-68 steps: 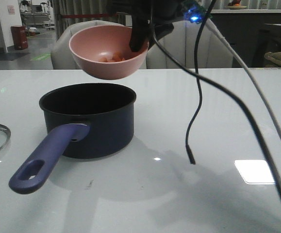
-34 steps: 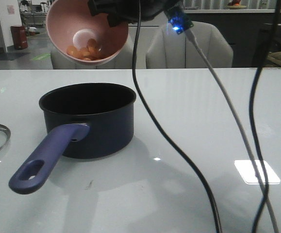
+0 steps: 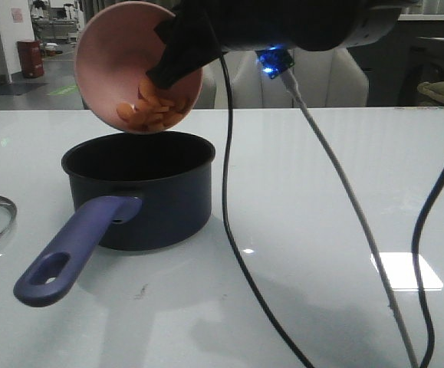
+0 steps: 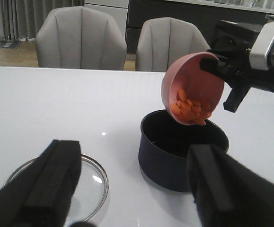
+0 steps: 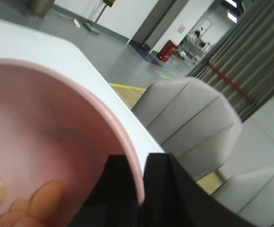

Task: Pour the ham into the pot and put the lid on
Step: 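Tilt the pink bowl with the right gripper to pour ham into the pot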

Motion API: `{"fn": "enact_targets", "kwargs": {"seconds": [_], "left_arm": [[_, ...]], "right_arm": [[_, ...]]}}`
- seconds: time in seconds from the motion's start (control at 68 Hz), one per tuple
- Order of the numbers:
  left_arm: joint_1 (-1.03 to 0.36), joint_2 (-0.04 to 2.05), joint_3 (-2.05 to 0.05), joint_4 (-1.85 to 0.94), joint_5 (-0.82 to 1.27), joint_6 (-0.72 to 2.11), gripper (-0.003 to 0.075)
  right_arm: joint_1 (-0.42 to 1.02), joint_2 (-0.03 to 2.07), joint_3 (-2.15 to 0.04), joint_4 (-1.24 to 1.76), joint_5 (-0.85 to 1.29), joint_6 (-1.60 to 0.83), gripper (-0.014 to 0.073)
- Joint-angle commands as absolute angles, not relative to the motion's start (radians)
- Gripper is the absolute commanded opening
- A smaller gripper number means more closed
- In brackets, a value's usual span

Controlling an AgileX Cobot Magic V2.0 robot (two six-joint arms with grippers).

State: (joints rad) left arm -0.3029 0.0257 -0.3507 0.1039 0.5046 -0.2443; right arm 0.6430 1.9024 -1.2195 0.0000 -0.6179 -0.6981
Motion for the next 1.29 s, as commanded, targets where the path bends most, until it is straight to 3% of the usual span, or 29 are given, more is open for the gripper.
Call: {"fn": "enact_targets", "kwargs": {"seconds": [0.0,0.191,0.544,0.691,0.824,1.029,1.279], "left_arm": [[-0.311,0.039,-0.375,0.106,0.43,-0.247,0.0507],[-0.311,0.039,-0.375,0.106,0.43,-0.247,0.0507],[-0.311,0.039,-0.375,0.106,0.43,-0.247,0.0507],[-0.311,0.039,-0.375,0.106,0.43,-0.247,0.0507],[-0.311,0.039,-0.375,0.106,0.43,-0.247,0.0507],[-0.311,0.039,-0.375,0.106,0.43,-0.247,0.0507],[-0.311,0.039,-0.375,0.106,0.43,-0.247,0.0507]], "right_arm": [[0.668,1.87,-1.242,0.034,-0.776,-0.936,0.0135],[0.695,1.933,-1.239,0.034,-0.957,-1.215,0.0135],[0.696,1.949,-1.239,0.114,-1.091,-1.216,0.013],[0.696,1.949,-1.239,0.128,-1.096,-1.12,0.013],[0.696,1.946,-1.239,0.198,-1.074,-0.846,0.0132],[0.696,1.861,-1.24,0.306,-0.808,-0.501,0.0133],[0.68,1.737,-1.24,0.419,-0.415,-0.481,0.0133]]}}
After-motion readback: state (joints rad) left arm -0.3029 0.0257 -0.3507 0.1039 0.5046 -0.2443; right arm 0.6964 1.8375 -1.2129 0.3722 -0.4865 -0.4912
